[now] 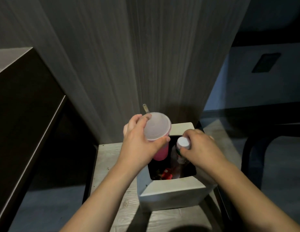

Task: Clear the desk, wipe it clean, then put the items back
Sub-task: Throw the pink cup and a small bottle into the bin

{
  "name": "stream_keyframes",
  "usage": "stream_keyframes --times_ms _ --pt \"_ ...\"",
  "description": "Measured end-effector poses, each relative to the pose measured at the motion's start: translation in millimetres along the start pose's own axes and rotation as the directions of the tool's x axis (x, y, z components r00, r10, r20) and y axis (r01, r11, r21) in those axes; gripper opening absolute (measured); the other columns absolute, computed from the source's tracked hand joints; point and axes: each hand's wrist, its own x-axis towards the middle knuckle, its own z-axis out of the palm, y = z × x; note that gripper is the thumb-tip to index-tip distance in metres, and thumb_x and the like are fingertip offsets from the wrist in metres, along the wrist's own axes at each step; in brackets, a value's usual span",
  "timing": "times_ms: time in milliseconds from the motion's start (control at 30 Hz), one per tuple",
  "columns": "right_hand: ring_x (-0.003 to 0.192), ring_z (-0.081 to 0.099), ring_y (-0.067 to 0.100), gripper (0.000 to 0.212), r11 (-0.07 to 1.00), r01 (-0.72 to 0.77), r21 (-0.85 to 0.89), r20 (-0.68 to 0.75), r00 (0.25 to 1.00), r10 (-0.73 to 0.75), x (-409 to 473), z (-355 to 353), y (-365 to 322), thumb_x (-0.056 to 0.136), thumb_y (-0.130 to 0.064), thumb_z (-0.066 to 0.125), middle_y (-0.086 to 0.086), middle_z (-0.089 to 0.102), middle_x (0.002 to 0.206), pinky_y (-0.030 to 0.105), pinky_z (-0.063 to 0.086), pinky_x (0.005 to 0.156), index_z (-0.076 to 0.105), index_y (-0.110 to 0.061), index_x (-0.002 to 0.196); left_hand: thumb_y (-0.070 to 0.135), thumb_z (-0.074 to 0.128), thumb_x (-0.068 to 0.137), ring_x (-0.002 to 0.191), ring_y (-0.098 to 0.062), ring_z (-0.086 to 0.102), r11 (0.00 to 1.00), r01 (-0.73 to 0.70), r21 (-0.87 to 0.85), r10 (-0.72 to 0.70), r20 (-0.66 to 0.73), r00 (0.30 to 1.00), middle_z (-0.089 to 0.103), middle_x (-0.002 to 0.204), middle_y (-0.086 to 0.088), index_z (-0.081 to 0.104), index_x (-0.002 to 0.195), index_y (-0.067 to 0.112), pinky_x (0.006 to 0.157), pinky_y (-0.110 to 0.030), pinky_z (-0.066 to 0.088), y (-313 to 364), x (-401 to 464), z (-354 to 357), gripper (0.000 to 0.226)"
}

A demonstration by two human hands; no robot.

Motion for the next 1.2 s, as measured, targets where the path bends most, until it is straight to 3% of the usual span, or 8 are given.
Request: stream_keyframes --times_ms 433,600,733,833,900,967,1067,1200 --pt "0.105 0.055 0.018 0.041 1.0 -0.012 -0.012 0.06 0.998 0.013 -3.1 -3.9 5.1 0.081 -0.043 0.064 -0.003 0.058 0.115 0.035 0.043 0.093 0.055 -0.027 0.117 0.049 0.078 0.072 0.141 -0.013 0.015 0.992 -0.019 0.127 -0.009 0.216 0.976 0.021 0.153 0.01 0.036 0.145 0.034 0.116 -0.037 0.024 -16.9 -7.3 29.2 0.086" --pt "0.101 0.054 0.016 0.036 1.0 0.008 -0.001 0.095 0.995 -0.008 -4.3 -6.6 6.1 0.083 -0.044 0.063 -0.005 0.058 0.112 0.035 0.044 0.093 0.056 -0.028 0.114 0.055 0.066 0.079 0.146 -0.021 0.002 0.924 -0.105 0.368 -0.046 0.379 0.924 0.007 0.161 0.006 0.021 0.151 0.033 0.122 -0.043 0.008 -35.2 -7.7 40.0 0.088" --pt "0.109 0.054 0.019 0.041 0.999 0.03 -0.016 0.116 0.993 -0.028 -3.5 -4.0 5.2 0.084 -0.042 0.062 -0.003 0.057 0.118 0.037 0.04 0.097 0.053 -0.027 0.121 0.057 0.056 0.085 0.147 -0.023 0.002 0.826 -0.22 0.519 -0.021 0.418 0.908 0.011 0.161 0.006 0.051 0.136 0.031 0.119 -0.047 -0.011 -39.7 -5.3 43.2 0.057" --pt "0.098 0.055 0.017 0.035 1.0 0.022 0.005 0.123 0.992 -0.023 -3.1 -3.2 5.4 0.078 -0.043 0.068 -0.006 0.059 0.108 0.033 0.042 0.087 0.052 -0.029 0.107 0.052 0.054 0.089 0.147 -0.022 0.001 0.794 -0.246 0.557 -0.019 0.426 0.905 0.01 0.16 0.008 0.054 0.134 0.032 0.114 -0.052 -0.018 -40.6 -5.8 42.5 0.049" --pt "0.093 0.055 0.015 0.036 0.999 0.002 0.034 0.128 0.992 -0.006 -2.9 -4.7 6.2 0.074 -0.045 0.07 -0.008 0.058 0.101 0.03 0.044 0.08 0.051 -0.031 0.101 0.04 0.056 0.089 0.146 -0.021 0.007 0.813 -0.236 0.532 -0.001 0.407 0.914 0.017 0.158 0.006 0.053 0.134 0.031 0.118 -0.051 -0.012 -41.7 -4.2 41.4 0.047" --pt "0.091 0.055 0.015 0.034 0.998 -0.011 0.062 0.126 0.992 0.003 -2.5 -6.3 7.1 0.074 -0.047 0.069 -0.009 0.058 0.098 0.03 0.043 0.075 0.051 -0.033 0.099 0.026 0.054 0.086 0.141 -0.02 0.02 0.858 -0.196 0.475 0.014 0.359 0.933 0.03 0.153 0.005 0.054 0.134 0.028 0.121 -0.045 0.003 -42.7 1.2 38.8 0.048" --pt "0.093 0.055 0.015 0.031 0.999 0.007 0.044 0.129 0.992 -0.013 -1.8 -5.2 6.5 0.078 -0.049 0.064 -0.009 0.06 0.099 0.031 0.042 0.081 0.052 -0.032 0.1 0.015 0.052 0.082 0.132 -0.02 0.034 0.911 -0.118 0.396 0.007 0.269 0.963 0.045 0.144 0.004 0.059 0.13 0.023 0.116 -0.036 0.024 -47.3 9.5 34.1 0.049" --pt "0.099 0.053 0.02 0.031 0.993 0.021 -0.119 0.132 0.991 -0.005 -0.1 -1.7 7.0 0.085 -0.045 0.056 -0.002 0.064 0.104 0.035 0.037 0.09 0.058 -0.025 0.108 0.013 0.052 0.084 0.137 -0.018 0.026 0.921 -0.098 0.378 -0.011 0.278 0.961 0.038 0.148 0.003 0.058 0.132 0.02 0.117 -0.033 0.023 -52.4 7.9 37.0 0.049"
